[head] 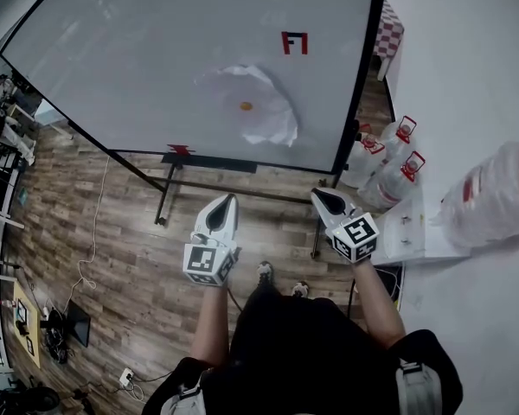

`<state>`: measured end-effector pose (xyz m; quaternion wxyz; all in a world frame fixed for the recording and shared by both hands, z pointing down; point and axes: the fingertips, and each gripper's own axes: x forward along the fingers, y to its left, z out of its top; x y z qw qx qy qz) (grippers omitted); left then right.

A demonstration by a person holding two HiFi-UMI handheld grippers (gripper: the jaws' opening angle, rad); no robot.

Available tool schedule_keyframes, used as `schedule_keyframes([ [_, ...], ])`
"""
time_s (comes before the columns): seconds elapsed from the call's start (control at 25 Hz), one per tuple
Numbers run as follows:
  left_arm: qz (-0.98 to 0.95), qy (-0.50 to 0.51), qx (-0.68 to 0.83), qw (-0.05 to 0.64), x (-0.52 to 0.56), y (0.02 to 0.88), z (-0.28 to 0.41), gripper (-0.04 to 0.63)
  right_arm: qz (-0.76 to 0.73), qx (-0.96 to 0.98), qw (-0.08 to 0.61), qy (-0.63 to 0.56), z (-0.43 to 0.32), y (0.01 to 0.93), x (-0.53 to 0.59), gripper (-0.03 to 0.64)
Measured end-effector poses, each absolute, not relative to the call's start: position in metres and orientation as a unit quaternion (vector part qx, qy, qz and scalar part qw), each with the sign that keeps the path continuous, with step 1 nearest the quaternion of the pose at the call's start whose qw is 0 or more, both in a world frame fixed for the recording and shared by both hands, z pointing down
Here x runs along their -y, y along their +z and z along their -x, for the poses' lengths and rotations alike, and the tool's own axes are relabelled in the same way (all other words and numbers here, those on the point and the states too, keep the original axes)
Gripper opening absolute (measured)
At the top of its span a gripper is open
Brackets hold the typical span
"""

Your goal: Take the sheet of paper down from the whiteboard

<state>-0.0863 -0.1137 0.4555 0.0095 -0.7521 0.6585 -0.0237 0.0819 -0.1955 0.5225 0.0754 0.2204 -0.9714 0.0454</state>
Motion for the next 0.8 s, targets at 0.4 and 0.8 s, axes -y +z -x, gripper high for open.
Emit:
schedule_keyframes([
  [0.4, 0.757, 0.0, -0.654, 0.01, 0.139, 0.456, 0.1, 0.009, -0.233, 0.968, 0.09, 0.032, -0.081, 0.519, 0.211, 0.003],
  [0.8, 0.769, 0.009, -0.639, 0.012, 0.179, 0.453, 0.119, 0.009, -0.242, 0.965, 0.098, 0.022, -0.063, 0.511, 0.24, 0.003],
])
